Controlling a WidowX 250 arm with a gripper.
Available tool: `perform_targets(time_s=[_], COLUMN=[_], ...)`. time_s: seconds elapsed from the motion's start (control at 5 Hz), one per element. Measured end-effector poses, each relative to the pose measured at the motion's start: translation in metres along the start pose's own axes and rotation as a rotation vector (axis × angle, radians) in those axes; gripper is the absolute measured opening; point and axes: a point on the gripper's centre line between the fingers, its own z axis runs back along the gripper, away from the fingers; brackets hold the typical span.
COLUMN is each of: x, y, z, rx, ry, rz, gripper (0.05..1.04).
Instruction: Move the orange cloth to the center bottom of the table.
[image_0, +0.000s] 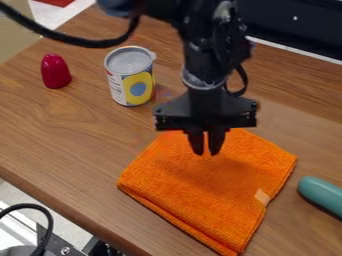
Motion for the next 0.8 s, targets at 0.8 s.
perform_targets(time_s=[0.8], x=[-0.016], y=[0.0], z=[-0.025], rx=[0.003], ry=[0.019], rz=[-0.015], gripper=[0.053])
